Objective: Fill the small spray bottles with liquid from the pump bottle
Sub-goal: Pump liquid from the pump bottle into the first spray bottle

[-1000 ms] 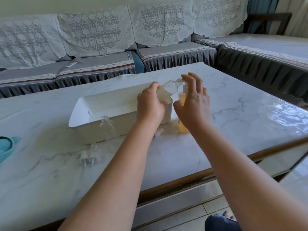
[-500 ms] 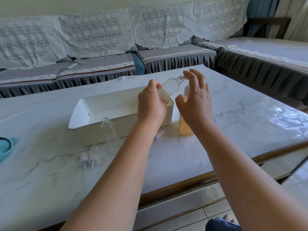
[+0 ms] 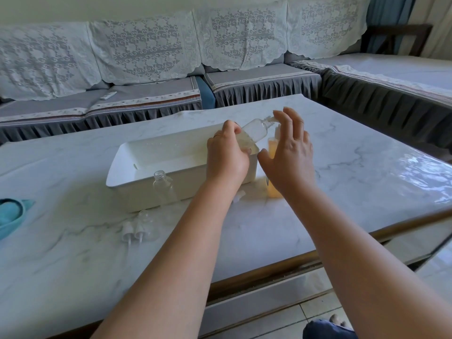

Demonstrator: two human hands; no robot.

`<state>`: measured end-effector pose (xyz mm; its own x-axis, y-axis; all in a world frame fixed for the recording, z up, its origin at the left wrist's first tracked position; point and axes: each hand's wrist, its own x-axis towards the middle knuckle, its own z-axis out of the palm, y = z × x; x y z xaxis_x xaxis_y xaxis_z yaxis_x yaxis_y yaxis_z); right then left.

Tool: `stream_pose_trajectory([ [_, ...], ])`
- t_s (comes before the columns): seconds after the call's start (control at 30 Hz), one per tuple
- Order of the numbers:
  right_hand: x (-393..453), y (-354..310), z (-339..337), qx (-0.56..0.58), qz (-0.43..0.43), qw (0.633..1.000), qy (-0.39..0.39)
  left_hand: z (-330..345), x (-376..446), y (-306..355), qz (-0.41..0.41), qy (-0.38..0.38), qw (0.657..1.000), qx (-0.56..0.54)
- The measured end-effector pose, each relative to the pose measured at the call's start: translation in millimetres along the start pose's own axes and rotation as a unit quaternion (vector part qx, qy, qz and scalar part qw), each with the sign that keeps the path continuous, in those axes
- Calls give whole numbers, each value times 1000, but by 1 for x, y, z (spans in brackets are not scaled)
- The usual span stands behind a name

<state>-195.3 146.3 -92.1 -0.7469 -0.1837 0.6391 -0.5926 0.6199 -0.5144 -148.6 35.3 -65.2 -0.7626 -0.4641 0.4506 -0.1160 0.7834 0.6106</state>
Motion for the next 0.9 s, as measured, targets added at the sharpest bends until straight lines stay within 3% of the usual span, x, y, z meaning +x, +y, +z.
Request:
stream_pose_trajectory([
  [0.4, 12, -5, -9, 46, -10, 999, 22, -4, 1, 3, 11, 9, 1000, -5],
  [0.9, 0, 2, 1, 13, 10, 1000, 11, 0, 2, -1, 0, -6, 1000, 10],
])
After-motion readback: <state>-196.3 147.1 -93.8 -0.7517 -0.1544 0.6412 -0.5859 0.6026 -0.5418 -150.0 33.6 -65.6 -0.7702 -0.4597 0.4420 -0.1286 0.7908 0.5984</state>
